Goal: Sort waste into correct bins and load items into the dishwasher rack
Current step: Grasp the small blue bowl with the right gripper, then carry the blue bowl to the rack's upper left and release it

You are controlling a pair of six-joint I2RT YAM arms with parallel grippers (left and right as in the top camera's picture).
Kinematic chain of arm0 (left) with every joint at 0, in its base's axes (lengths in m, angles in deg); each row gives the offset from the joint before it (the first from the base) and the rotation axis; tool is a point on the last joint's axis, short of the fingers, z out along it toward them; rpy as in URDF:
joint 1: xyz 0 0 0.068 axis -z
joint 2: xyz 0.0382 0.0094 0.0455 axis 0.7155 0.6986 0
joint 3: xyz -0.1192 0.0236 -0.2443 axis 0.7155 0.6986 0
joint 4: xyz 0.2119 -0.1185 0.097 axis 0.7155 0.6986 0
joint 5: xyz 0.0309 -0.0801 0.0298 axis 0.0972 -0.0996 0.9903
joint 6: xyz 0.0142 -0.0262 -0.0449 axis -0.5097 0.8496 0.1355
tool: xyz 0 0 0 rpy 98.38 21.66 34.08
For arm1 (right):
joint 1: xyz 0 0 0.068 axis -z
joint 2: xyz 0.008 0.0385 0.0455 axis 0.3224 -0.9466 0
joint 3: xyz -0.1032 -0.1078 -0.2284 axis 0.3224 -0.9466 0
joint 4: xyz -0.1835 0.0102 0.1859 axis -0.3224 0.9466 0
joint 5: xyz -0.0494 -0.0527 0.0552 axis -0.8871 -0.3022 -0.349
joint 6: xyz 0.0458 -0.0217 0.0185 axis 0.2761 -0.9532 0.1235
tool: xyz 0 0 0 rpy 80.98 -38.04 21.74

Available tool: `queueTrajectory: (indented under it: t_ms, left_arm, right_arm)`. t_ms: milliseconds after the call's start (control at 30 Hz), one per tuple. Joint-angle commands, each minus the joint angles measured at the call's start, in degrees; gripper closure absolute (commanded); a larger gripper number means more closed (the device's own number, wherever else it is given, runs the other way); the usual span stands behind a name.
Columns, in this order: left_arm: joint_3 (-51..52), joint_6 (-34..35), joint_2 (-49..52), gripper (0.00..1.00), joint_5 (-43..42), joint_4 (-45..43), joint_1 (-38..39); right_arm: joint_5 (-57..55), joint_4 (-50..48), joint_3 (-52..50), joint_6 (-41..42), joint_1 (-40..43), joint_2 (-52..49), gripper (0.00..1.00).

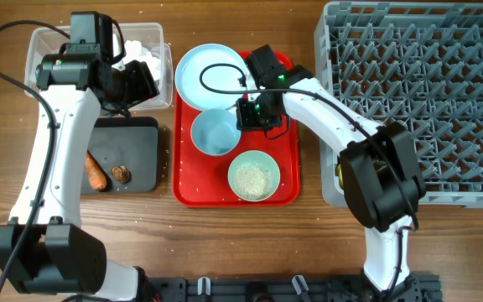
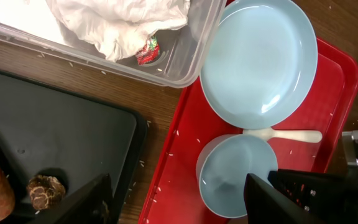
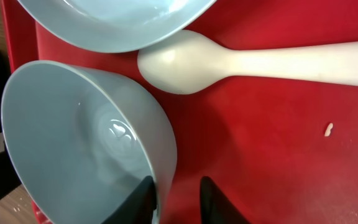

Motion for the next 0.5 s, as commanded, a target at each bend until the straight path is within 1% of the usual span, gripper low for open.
queueTrajectory:
  t_ms: [0,33,67,267,367,433,467]
  left_arm:
    - [-0.5,0.5,0.28,0.32,0.33,-0.31,-0.15]
    - [-0.52,0.5,0.28,0.32,0.33,-0.28,-0.15]
    - [-0.5,0.5,0.28,0.32,0.33,-0.31,-0.15]
    - [-0.5,0.48,0.28,0.32,0.35,-0.31,-0.15]
    - [-0.5,0.5,0.28,0.32,0.33,-0.31,-0.15]
    - [-0.5,0.5,0.28,0.31,0.33,-0.37,-0.15]
    - [-0.5,0.52,0.28,0.28,0.33,-0.55,-0.15]
  right_arm:
    - [2.29,-0.04,1.51,-0.42,0.17,-2.86,0.83]
    - [2.25,0.33,1.97,-0.46,0.22,-3.23,0.87]
    - [2.23,0.74,2.43,-0.63,0.2,-3.37,0.96]
    - [2.23,3.45,4.81,-0.39,0.66,-3.06,0.96]
    - [1.38,6.67,7.93,-0.35,2.29,0.42,0.96]
    - [-3.85,11.1,10.73,-0.42,4.04,4.76,0.95]
    - [-10.21,14.49,13.07,-0.31,5.73,8.35,0.96]
